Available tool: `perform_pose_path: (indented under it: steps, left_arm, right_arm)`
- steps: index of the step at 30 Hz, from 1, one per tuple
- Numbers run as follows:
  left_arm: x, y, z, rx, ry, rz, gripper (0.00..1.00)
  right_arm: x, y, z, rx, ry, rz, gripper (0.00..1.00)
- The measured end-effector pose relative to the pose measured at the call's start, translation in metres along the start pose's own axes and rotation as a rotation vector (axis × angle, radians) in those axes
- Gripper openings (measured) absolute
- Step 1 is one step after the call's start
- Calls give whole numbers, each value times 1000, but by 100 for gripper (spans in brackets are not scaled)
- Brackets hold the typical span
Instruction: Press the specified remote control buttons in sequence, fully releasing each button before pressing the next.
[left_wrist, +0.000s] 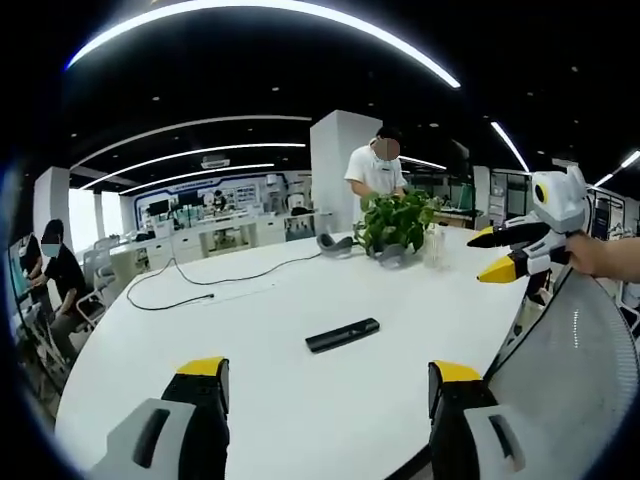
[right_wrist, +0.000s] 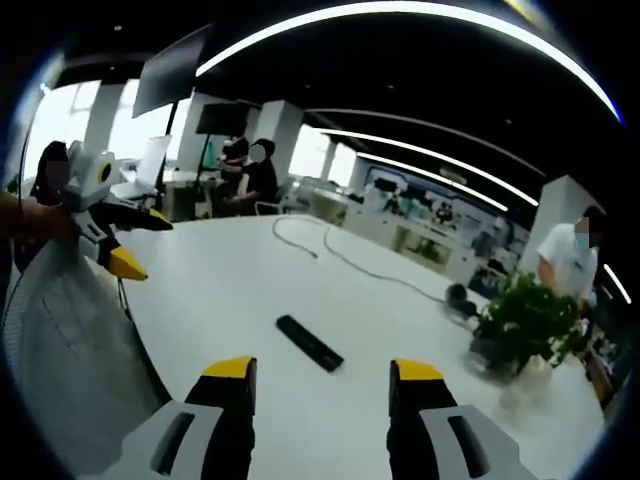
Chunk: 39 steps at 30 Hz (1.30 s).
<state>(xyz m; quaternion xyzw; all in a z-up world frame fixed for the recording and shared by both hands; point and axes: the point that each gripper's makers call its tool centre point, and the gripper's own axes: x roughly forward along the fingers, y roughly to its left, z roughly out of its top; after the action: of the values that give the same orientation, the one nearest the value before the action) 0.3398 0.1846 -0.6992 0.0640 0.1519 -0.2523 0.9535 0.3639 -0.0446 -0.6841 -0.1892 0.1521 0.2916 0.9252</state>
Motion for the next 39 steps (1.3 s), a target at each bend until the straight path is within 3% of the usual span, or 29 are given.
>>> perform_pose_path:
  steps: [20,23,39]
  left_arm:
    - [3,-7,-2,-15,14,-20,85]
    - [5,-8,-6,19,43,-18,85]
    - [6,-14,-10,22,68,-48,85]
  right_arm:
    - [-2,-12,-4,40,-4,-31,49]
    - [-3,-12,-2,43,-9,-32,49]
    - [-6,-16,-2,45,-15,-63,48]
